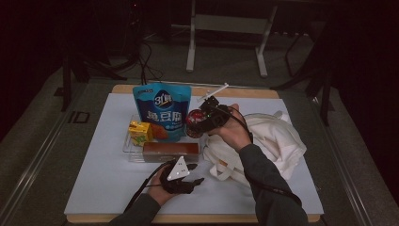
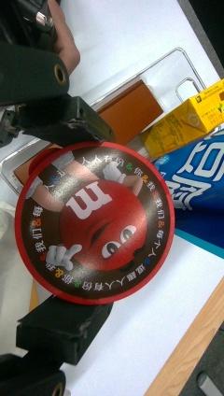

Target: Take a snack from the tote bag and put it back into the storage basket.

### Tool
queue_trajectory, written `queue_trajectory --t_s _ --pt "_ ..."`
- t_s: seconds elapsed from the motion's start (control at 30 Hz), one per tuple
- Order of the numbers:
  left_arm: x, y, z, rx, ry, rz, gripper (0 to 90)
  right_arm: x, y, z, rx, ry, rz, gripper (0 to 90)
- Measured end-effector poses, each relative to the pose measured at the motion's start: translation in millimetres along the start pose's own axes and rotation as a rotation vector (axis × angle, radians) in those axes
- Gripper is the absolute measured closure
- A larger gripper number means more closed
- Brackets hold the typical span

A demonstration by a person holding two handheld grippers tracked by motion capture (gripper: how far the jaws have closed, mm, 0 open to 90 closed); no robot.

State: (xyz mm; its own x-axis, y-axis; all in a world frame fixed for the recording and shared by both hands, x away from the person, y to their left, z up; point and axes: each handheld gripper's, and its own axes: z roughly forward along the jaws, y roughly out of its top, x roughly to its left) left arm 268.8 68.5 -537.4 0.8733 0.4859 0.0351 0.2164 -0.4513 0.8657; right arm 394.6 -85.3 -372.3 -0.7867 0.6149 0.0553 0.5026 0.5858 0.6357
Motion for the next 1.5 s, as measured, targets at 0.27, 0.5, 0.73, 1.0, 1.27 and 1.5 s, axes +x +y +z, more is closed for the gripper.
queue_trajectory --t_s 0.27,0.5,0.73,1.0,1.27,1.5 --pt "-0.1 0.0 0.0 0.001 0.002 0.004 43.4 -1.6 -0.6 8.7 0.009 0.004 0.002 25.4" --pt "-0.3 0.0 0.0 0.000 0.003 0.007 43.4 -1.3 0.4 18.2 0.022 0.007 -0.006 25.3" --pt "-0.2 0.1 -0.1 0.003 0.003 0.008 43.3 -2.6 0.8 25.1 0.031 0.008 -0.009 25.4" --pt "-0.2 0.1 0.2 0.003 0.002 0.007 43.3 -4.4 -1.1 34.5 0.052 -0.001 -0.011 25.4" --pt "-0.4 0.2 0.3 0.003 0.004 0.008 43.2 -4.7 -5.2 42.3 0.054 0.000 -0.009 25.4" --pt "-0.2 0.2 0.2 0.003 0.002 0.006 43.2 -3.9 -7.8 52.9 0.067 -0.003 -0.023 25.5"
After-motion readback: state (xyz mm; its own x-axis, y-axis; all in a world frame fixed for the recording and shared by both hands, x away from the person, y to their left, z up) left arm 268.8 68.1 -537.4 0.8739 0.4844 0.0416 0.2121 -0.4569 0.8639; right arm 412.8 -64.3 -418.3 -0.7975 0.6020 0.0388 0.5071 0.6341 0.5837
